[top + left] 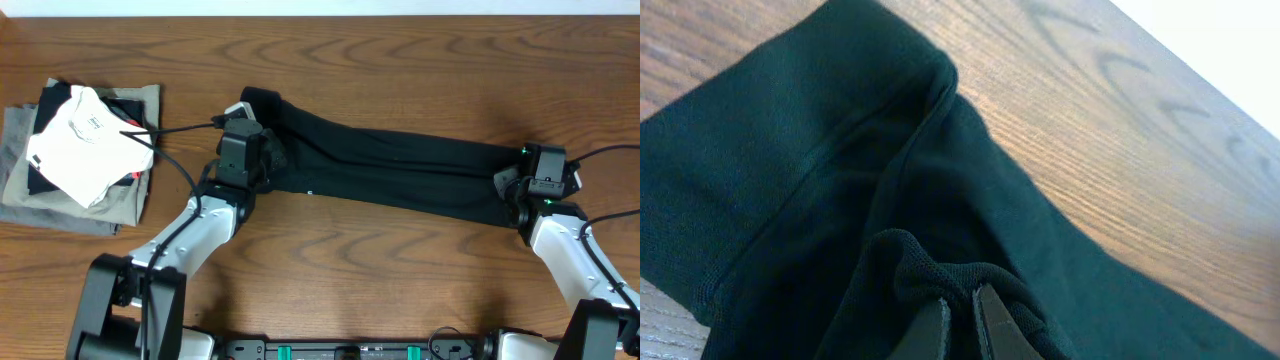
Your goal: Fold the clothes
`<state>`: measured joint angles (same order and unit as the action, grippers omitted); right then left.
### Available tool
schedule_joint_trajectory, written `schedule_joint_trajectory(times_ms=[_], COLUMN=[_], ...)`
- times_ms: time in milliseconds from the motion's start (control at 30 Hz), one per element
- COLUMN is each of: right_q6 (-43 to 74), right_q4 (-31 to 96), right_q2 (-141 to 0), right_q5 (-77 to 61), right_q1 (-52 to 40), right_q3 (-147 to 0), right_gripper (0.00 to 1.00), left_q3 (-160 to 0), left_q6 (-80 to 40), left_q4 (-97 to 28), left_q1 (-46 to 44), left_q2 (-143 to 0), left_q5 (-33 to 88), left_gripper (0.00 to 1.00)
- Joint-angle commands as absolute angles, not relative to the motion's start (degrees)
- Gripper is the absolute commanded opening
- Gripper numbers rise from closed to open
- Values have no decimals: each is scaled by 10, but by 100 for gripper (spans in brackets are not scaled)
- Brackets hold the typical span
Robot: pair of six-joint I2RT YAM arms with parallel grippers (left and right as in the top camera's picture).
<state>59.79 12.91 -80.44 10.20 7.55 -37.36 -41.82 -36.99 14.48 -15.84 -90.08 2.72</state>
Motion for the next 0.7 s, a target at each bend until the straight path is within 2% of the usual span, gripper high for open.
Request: schedule_joint_trajectory(times_ms=[0,100,133,200,267,433,567,667], right_q6=[580,580,580,576,569,519,443,399], right_q4=[119,96,90,78,70,51,63,106], right_q2=[-816,-835,-842,-859,-869,-863,-828,-788], right_q5=[122,122,122,119,118,118,117,118], right_q1=[79,79,79,79,79,79,80,80], right_q3=[-382,-382,-382,-382,-382,-384,-406,-436], right_gripper=[6,6,11,38,56,75,89,94], left_q3=[-427,-427,-427,-427,-427,-427,-431,-432], left_q6=[-356,-355,-353,-341,-334,-325,-306,-300], left_q4=[153,156,156,158,158,158,157,148], left_q1=[-155,-155,-155,-155,-155,-155,-155,-155], left_q2=[-914,-919,-919,-920,-920,-919,-908,-879], left_q5=[15,4,3,3,3,4,9,10], left_gripper=[8,12,17,38,48,72,75,78])
